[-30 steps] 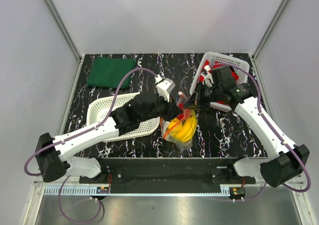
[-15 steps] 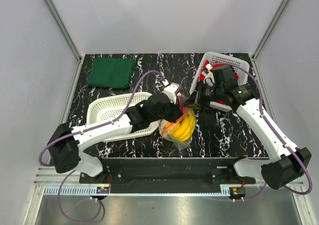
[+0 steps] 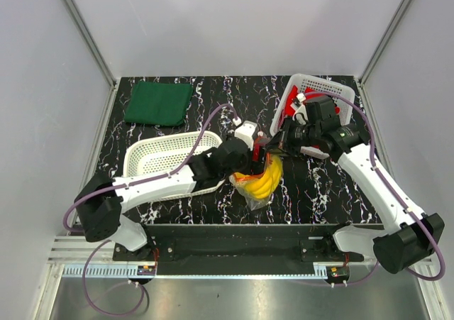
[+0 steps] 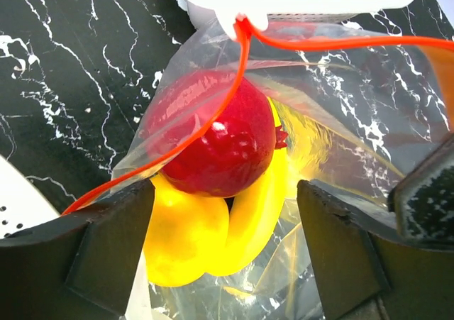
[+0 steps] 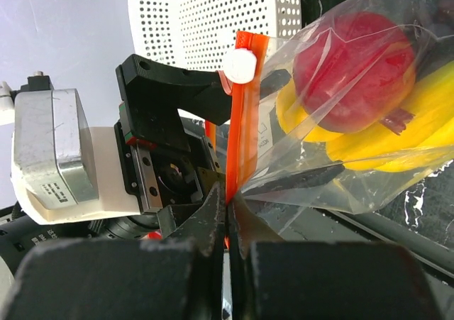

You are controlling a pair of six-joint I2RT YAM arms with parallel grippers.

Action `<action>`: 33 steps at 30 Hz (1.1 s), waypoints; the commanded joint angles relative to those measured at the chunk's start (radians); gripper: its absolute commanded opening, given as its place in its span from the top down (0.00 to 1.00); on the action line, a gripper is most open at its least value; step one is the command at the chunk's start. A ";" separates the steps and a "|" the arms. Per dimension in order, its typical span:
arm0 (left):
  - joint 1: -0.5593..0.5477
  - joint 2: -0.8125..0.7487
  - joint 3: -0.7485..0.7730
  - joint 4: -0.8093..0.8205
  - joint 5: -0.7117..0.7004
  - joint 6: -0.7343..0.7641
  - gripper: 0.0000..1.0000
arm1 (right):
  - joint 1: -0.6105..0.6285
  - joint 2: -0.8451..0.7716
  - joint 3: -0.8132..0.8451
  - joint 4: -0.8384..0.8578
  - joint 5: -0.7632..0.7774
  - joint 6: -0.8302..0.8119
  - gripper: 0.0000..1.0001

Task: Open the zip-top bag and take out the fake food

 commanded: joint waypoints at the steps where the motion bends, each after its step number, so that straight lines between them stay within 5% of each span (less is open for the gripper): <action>1: -0.003 0.046 -0.008 0.164 -0.030 0.011 0.07 | 0.019 -0.049 -0.016 0.073 -0.104 0.037 1.00; 3: -0.003 0.070 0.007 0.176 -0.040 0.016 0.01 | 0.022 -0.051 -0.020 0.072 -0.107 0.037 1.00; 10: -0.002 0.161 0.017 0.314 -0.052 0.101 0.07 | 0.025 -0.054 -0.034 0.072 -0.108 0.040 1.00; 16: 0.003 0.205 -0.013 0.448 -0.037 0.184 0.45 | 0.025 -0.065 -0.034 0.049 -0.088 0.023 1.00; 26: 0.004 0.103 -0.048 0.398 -0.017 0.217 0.88 | 0.024 -0.081 -0.024 -0.014 -0.006 -0.015 1.00; 31: 0.009 0.018 -0.057 0.218 0.035 0.123 0.91 | 0.024 -0.098 -0.010 -0.091 0.010 -0.089 1.00; 33: 0.009 -0.017 -0.078 0.186 0.068 0.082 0.80 | 0.025 -0.085 -0.001 -0.105 -0.025 -0.113 1.00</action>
